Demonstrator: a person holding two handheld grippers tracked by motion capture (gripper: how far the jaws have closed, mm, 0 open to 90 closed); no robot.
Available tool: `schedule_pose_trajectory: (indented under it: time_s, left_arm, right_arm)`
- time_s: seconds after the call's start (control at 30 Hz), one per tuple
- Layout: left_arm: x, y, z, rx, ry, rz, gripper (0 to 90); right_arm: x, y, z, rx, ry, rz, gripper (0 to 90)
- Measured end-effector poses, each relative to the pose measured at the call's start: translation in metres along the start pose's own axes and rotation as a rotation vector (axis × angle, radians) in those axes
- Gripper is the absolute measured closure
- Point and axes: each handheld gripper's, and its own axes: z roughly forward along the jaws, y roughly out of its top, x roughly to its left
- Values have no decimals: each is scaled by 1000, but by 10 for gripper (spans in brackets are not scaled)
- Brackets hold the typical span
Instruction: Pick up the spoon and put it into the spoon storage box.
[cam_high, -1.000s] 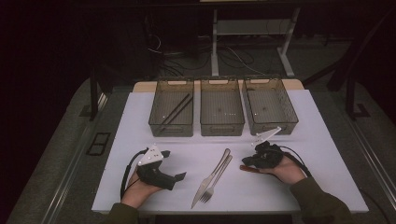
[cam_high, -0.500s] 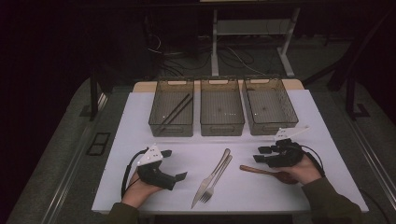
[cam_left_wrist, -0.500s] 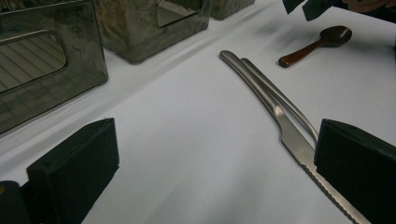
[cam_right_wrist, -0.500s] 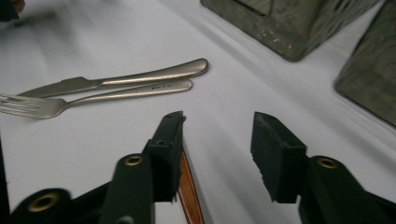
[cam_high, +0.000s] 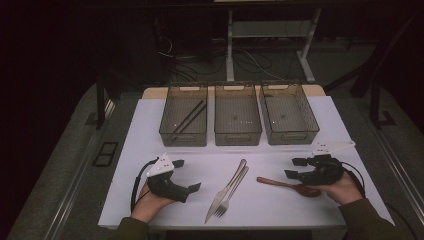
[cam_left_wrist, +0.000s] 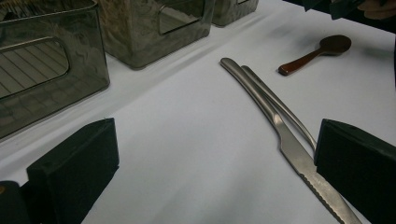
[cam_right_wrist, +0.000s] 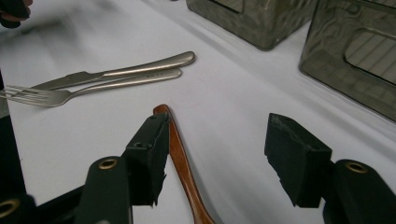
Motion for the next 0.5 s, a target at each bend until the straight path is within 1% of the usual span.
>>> schedule_pose_trajectory:
  time_s: [0.17,0.27,0.33,0.5]
  left_arm:
    - [0,0,0,-3,-1,-4,0]
    - [0,0,-1,3,-2,2,0]
    - [0,0,-1,3,-3,1,0]
    - [0,0,-1,1,-2,-1,0]
  right_arm:
    - [-3,-7,-9,3,-9,14,385]
    - [-6,-13,-12,8,-11,19,381]
    - [-7,-18,-15,19,-10,37,382]
    - [-10,-29,-20,40,-17,43,388]
